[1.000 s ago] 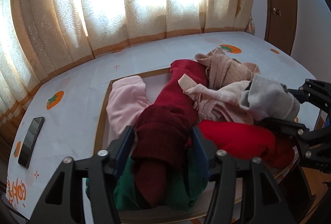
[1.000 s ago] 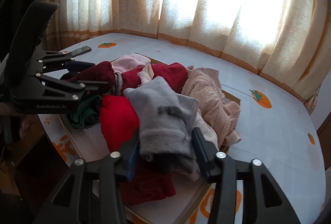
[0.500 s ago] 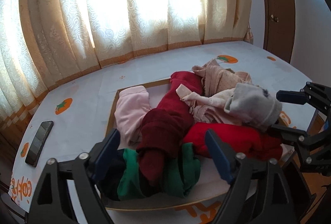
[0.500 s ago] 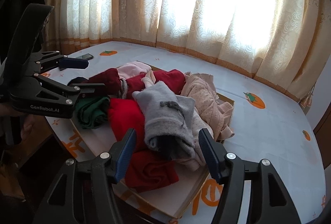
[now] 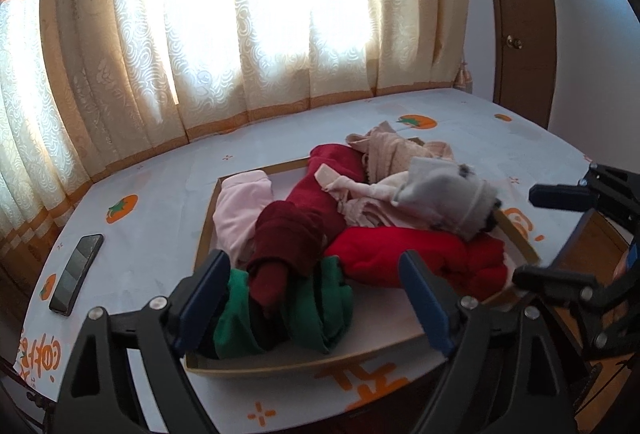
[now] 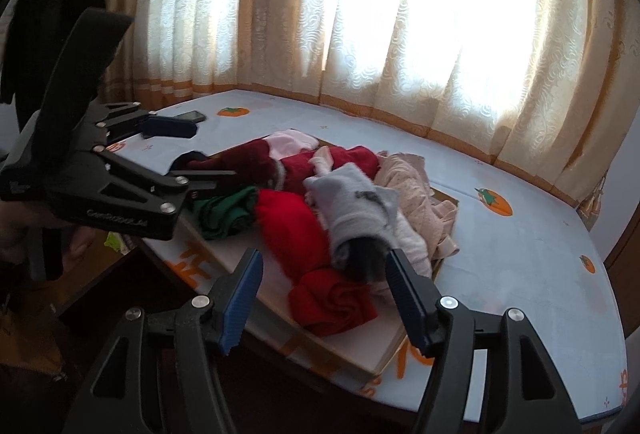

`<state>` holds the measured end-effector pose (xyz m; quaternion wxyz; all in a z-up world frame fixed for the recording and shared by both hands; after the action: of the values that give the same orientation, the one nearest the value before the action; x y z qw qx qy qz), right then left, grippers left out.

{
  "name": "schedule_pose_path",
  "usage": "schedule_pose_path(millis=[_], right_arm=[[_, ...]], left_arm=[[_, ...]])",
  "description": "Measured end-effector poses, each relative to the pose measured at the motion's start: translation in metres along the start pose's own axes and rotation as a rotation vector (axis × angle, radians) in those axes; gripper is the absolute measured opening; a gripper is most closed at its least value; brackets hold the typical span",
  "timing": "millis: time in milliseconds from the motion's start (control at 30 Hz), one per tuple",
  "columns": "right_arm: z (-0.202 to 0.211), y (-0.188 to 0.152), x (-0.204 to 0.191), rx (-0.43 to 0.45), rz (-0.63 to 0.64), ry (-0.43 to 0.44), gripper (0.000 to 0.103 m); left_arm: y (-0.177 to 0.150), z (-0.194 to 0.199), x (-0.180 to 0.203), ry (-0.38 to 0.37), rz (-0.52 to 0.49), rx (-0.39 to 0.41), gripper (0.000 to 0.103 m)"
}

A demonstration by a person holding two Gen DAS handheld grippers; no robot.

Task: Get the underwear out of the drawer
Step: 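Lower both socks into the tray and open both tools, then withdraw both open tools from the tray down into the drawer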

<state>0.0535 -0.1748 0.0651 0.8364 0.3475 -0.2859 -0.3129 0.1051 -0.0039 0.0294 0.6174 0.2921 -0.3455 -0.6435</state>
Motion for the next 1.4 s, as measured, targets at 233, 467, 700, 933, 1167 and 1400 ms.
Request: schedule_pose_path(millis=[233, 467, 700, 933, 1167, 1400], right_arm=[[0.007, -0.008, -0.021, -0.003, 0.027, 0.026, 0.071], [0.009, -0.022, -0.033, -0.012, 0.017, 0.047, 0.071], [0.009, -0.043, -0.048, -0.042, 0.019, 0.073, 0.071], [0.004, -0.071, -0.059, -0.112, 0.042, 0.108, 0.071], [-0.01, -0.104, -0.069, -0.219, 0.071, 0.162, 0.071], [-0.032, -0.126, -0.082, -0.357, 0.105, 0.274, 0.071]], left_arm=[[-0.016, 0.016, 0.01, -0.024, -0.017, 0.008, 0.092], [-0.03, 0.027, 0.015, -0.042, -0.012, 0.009, 0.092], [-0.048, 0.032, 0.019, -0.046, -0.015, 0.001, 0.092], [-0.08, 0.033, 0.02, -0.044, -0.029, -0.045, 0.092], [-0.115, 0.027, 0.022, -0.042, -0.064, -0.117, 0.092], [-0.142, 0.006, 0.02, -0.023, -0.124, -0.237, 0.092]])
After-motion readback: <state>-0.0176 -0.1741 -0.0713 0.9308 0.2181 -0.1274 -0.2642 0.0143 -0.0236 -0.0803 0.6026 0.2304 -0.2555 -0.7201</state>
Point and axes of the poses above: each gripper's, at about its wrist camera, not at the fingertips, and z roughly against the way its jaws point, x to its right, y to its top, the point moved 1 cm from there along -z, roughly the way its jaws point, and after that the axes turned 10 degrees about z, right-handed, at the moved point
